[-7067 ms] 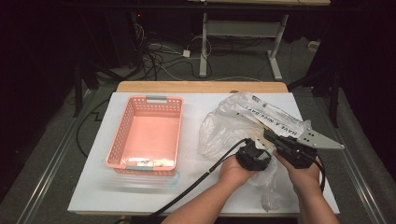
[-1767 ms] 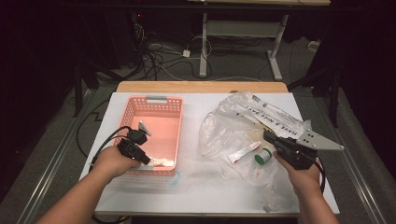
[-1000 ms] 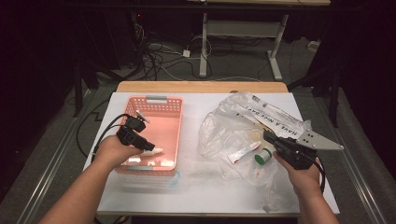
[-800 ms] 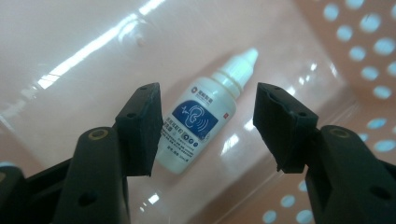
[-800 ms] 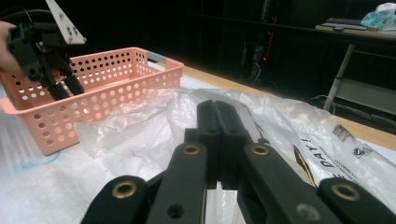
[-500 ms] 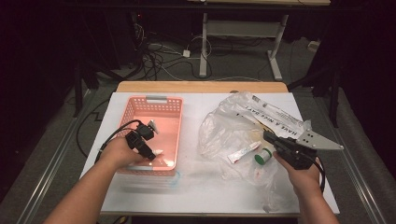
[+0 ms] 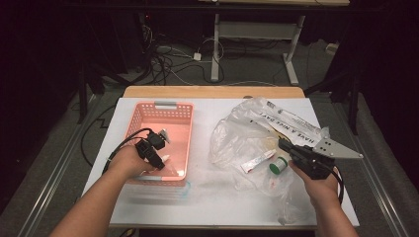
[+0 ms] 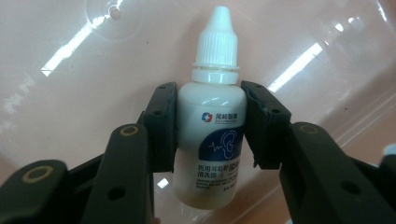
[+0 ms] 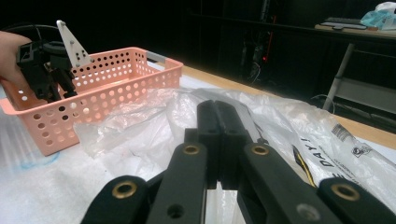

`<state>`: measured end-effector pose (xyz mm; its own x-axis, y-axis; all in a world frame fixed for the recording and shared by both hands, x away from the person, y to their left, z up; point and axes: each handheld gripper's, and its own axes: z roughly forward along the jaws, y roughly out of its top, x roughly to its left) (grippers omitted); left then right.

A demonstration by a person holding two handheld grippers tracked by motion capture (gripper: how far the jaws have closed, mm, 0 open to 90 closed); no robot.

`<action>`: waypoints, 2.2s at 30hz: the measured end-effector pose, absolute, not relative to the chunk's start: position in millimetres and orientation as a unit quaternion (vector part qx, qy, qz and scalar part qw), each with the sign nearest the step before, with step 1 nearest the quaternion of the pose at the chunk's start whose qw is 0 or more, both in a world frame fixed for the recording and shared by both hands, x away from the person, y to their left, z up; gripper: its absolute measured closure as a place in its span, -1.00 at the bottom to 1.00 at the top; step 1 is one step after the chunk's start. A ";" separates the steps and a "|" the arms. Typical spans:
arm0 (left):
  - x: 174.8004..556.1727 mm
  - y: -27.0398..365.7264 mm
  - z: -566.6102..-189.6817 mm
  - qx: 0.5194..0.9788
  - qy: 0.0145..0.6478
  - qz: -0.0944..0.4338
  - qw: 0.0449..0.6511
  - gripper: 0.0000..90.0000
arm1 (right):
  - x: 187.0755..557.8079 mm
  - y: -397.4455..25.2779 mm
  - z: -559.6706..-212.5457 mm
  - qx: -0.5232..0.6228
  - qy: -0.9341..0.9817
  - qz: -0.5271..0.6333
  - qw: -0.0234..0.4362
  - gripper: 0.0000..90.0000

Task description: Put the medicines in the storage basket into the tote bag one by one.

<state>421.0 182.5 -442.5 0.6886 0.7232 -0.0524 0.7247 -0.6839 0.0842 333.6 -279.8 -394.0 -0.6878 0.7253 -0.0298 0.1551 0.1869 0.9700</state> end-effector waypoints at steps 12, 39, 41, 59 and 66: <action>422.9 188.1 -430.6 0.898 0.430 -0.006 0.095 0.28 | 334.4 -281.1 -394.5 0.304 0.727 0.561 0.254 1.00; 372.1 197.6 -409.3 0.848 0.442 0.070 0.286 0.28 | 337.1 -278.1 -397.4 0.304 0.731 0.557 0.252 1.00; 368.4 195.4 -408.8 0.846 0.439 0.077 0.294 0.28 | 336.3 -278.1 -397.4 0.305 0.731 0.556 0.252 1.00; 347.8 180.2 -398.7 0.831 0.416 0.101 0.357 0.28 | 333.1 -279.0 -394.2 0.300 0.729 0.560 0.255 1.00; 343.6 167.0 -388.5 0.834 0.397 0.102 0.369 0.28 | 333.8 -278.2 -394.4 0.298 0.729 0.561 0.255 1.00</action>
<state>343.6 167.0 -388.5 0.6637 0.7377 -0.1233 0.5871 -0.4117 0.6970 333.8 -278.2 -394.4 -0.6920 0.7209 -0.0377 0.1484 0.1932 0.9699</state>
